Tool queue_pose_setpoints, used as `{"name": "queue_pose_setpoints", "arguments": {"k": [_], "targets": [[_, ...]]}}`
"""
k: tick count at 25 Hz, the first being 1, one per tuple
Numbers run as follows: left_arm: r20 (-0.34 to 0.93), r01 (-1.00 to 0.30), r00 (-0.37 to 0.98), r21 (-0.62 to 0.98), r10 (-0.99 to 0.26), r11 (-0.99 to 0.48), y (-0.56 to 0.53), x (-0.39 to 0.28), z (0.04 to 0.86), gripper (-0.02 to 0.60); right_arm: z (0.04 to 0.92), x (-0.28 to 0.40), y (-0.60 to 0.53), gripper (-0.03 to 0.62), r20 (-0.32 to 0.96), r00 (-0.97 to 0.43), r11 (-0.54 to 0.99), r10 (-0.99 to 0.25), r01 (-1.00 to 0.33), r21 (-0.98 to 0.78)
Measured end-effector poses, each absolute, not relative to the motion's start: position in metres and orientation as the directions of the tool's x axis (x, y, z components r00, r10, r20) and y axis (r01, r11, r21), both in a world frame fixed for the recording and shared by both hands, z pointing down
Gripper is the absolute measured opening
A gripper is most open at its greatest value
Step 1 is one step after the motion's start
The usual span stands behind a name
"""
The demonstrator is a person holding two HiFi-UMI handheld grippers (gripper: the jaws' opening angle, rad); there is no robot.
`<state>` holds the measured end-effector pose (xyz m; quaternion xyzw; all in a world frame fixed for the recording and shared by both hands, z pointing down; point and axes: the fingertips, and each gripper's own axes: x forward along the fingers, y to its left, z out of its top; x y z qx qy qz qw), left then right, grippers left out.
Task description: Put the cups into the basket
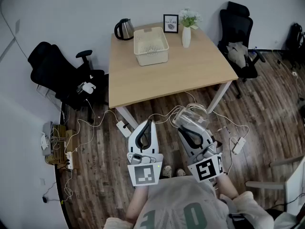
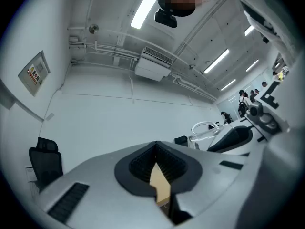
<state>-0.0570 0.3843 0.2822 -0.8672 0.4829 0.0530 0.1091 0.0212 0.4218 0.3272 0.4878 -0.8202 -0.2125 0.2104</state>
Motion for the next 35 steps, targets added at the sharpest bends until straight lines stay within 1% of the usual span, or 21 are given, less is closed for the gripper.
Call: {"name": "queue_pose_setpoints", "arguments": {"k": [11,22,23,27,30,32,35], "targets": [[-0.208,-0.855,0.518,-0.118,-0.83,-0.504,0.381,-0.061,0.284,0.008,0.324,0.017,0.423,0.032,0.127,-0.442,0.427,-0.888,-0.691,0.583],[-0.179,-0.831,0.556,-0.146,-0.812,-0.536,0.381,-0.055,0.292,0.008,0.33,0.011,0.419,0.032,0.153,-0.432,0.434,-0.889,-0.688,0.582],[-0.171,-0.825,0.563,-0.168,-0.808,-0.539,0.379,-0.056,0.293,0.008,0.331,0.01,0.417,0.032,0.157,-0.428,0.433,-0.89,-0.687,0.583],[-0.137,-0.766,0.61,-0.355,-0.781,-0.536,0.373,-0.058,0.298,0.008,0.332,0.002,0.405,0.032,0.167,-0.414,0.425,-0.895,-0.677,0.6],[-0.176,-0.706,0.66,-0.479,-0.73,-0.522,0.373,-0.054,0.301,0.008,0.336,-0.007,0.393,0.032,0.18,-0.4,0.419,-0.898,-0.659,0.625],[-0.183,-0.682,0.682,-0.508,-0.708,-0.526,0.37,-0.054,0.306,0.008,0.339,-0.011,0.385,0.032,0.192,-0.385,0.413,-0.903,-0.65,0.638],[-0.168,-0.678,0.69,-0.489,-0.704,-0.548,0.361,-0.057,0.31,0.008,0.344,-0.009,0.377,0.032,0.203,-0.36,0.401,-0.911,-0.651,0.644]]}}
